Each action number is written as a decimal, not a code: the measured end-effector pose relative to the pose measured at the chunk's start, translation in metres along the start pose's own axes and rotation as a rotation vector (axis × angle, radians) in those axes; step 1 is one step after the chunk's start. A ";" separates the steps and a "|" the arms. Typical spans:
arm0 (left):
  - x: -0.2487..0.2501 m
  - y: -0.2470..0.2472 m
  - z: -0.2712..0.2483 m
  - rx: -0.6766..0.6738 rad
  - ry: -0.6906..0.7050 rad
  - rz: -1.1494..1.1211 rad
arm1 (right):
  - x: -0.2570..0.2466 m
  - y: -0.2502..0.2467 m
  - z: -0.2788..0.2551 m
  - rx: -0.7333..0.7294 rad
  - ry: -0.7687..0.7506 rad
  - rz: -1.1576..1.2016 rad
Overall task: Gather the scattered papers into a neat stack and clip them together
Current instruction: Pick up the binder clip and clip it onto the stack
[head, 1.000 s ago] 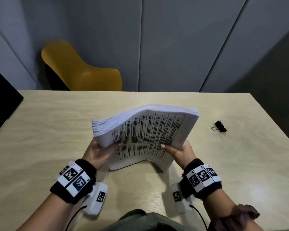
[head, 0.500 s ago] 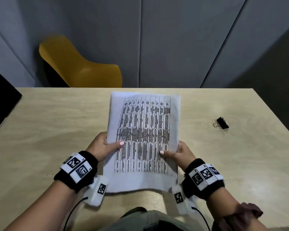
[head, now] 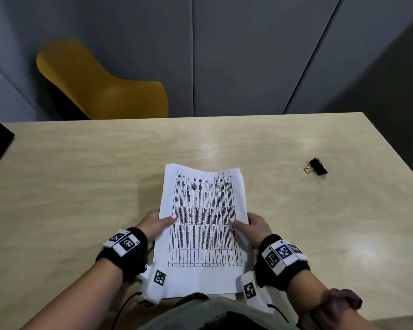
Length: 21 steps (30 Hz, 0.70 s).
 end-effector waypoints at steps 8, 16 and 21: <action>0.004 0.001 0.001 0.042 0.005 -0.024 | -0.005 -0.008 0.004 0.049 -0.055 -0.364; -0.019 -0.011 0.027 0.041 -0.134 -0.127 | -0.008 -0.001 0.002 -0.011 -0.066 -0.387; -0.016 -0.002 0.004 -0.047 -0.185 -0.206 | 0.001 -0.009 -0.003 0.033 -0.057 -0.145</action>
Point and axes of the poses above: each hand's wrist, its own z-axis towards the middle knuckle, its own y-axis out of the palm, x = y × z, the point moved 7 cm from there along z, towards the middle knuckle, and after that the axes turned 8 degrees about -y, right-handed, at the moved point
